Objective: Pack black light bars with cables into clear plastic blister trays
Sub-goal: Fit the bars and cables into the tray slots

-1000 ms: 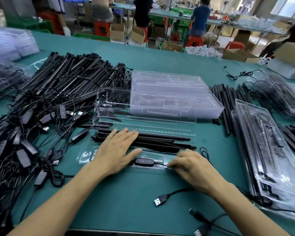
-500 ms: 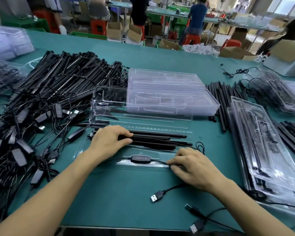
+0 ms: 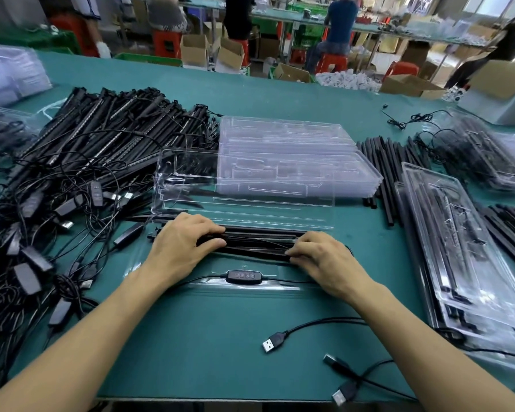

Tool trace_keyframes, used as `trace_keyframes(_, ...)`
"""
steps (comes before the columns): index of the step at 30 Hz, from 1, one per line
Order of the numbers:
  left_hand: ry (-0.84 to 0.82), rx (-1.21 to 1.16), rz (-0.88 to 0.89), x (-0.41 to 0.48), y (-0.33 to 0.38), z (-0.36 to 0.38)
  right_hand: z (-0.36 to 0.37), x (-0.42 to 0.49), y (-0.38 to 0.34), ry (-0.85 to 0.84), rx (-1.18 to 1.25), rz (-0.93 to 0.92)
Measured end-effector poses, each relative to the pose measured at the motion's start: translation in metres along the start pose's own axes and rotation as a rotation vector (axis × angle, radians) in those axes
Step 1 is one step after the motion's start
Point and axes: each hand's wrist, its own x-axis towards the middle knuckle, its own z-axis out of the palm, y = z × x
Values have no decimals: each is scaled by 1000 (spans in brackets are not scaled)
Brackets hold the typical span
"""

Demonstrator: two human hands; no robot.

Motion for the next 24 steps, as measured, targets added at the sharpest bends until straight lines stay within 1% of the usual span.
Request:
trace_keyframes(3,13,33,48,0,-1,0,0,-8,2,47,-37,-82)
trace_keyframes(7,-57,-15,-9,1,-3,-3,4,-15,3,118,-104,-202)
trace_keyframes(10,-56,-1,-13,1,-4,-3,5,-15,4,127,-88,-149)
trace_keyframes(14,-55,38,6,0,-3,-1,8,-9,6,15,-106,-86)
trace_keyframes(18,-89,68,24,-2,-2,-1,6,-11,7,40,-19,-24)
trace_keyframes(24,-68,27,2,-1,-3,-1,9,-11,1,38,-137,-37)
